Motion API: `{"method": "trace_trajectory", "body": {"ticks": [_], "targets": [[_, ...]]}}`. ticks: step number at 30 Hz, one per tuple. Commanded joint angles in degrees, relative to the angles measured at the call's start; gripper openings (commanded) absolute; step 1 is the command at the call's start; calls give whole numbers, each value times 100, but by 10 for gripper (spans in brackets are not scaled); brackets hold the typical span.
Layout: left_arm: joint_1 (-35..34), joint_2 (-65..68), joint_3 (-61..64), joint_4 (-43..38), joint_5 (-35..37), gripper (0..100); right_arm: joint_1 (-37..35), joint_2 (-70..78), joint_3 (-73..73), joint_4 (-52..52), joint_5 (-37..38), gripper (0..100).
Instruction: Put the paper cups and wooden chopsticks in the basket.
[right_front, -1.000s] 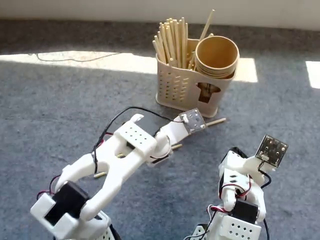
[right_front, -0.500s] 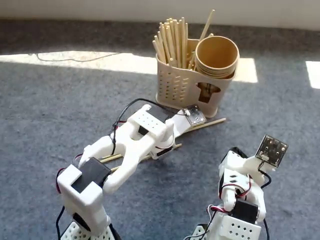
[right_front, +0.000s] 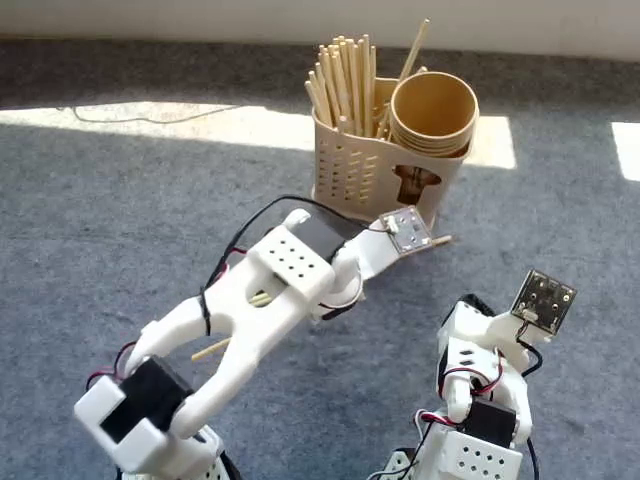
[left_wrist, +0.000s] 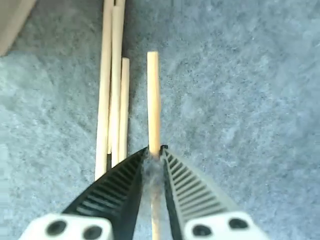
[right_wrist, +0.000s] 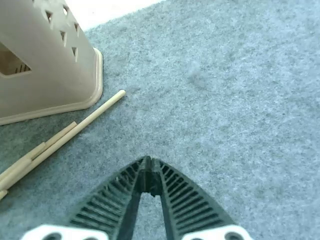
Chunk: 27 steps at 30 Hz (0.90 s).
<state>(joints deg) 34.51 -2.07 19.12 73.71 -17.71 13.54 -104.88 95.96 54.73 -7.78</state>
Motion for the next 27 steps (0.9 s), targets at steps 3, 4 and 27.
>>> {"method": "trace_trajectory", "body": {"ticks": [3, 4, 27], "targets": [[92, -1437, -242, 70, 246, 6, 66, -40, 673, 13, -26, 5], [92, -1604, -242, 70, 299, 6, 66, -40, 673, 13, -26, 5], [75, -2651, -2281, -1160, 1380, 6, 66, -40, 673, 13, -26, 5]]}}
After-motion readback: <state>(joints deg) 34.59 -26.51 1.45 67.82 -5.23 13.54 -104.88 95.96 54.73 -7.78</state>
